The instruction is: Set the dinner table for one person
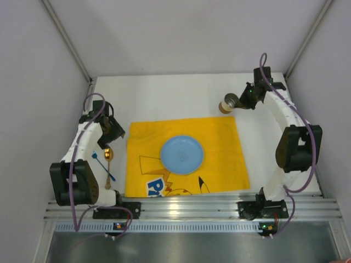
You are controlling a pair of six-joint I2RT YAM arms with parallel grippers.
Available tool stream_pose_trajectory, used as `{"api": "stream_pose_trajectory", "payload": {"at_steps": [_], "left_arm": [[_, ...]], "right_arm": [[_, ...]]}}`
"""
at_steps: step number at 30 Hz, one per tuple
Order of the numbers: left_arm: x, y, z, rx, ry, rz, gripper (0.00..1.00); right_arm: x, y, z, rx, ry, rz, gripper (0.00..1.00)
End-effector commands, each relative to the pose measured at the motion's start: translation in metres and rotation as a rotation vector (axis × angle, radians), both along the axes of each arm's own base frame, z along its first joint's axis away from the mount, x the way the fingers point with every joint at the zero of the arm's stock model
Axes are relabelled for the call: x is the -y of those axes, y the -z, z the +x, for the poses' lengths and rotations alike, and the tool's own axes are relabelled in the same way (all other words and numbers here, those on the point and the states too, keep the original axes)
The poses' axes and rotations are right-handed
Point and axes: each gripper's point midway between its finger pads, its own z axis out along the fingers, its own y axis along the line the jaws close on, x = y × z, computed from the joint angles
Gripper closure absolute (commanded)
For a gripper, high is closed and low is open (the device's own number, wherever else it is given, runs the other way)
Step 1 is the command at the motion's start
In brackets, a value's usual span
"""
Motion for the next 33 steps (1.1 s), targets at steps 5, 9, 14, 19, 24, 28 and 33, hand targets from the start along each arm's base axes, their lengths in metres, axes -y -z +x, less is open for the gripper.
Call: {"api": "stream_pose_trajectory", "payload": {"at_steps": [5,9,14,19,24,28,33], "left_arm": [[-0.024,0.006,-0.051,-0.002,-0.108,-0.013,0.24],[-0.03,0.009,-0.064,-0.013,-0.123,-0.023,0.24],[-0.036,-0.002,-0.064,0.014,-0.123,-0.016,0.24],[-0.052,0.001,-0.071,-0.028,-0.16,0.034,0.24],[-0.079,0.009,-0.085,-0.116,-0.269,0.076,0.24],[-0.088,0.019,-0.086,-0.151,-0.3,0.071,0.24],[-0.102,0.032,-0.09,-0.185,-0.365,0.058,0.28]], "right_arm": [[-0.022,0.025,-0.052,-0.027,-0.066,-0.064,1.0],[-0.023,0.041,-0.066,-0.054,-0.067,-0.101,1.0],[-0.032,0.059,-0.076,-0.09,-0.098,-0.123,0.75],[-0.04,0.049,-0.081,-0.083,-0.126,-0.147,0.21],[-0.032,0.002,-0.08,-0.018,-0.104,-0.176,0.17],[-0.028,-0.033,-0.082,0.033,-0.104,-0.189,0.16],[-0.023,-0.04,-0.084,0.011,-0.118,-0.209,0.16]]}}
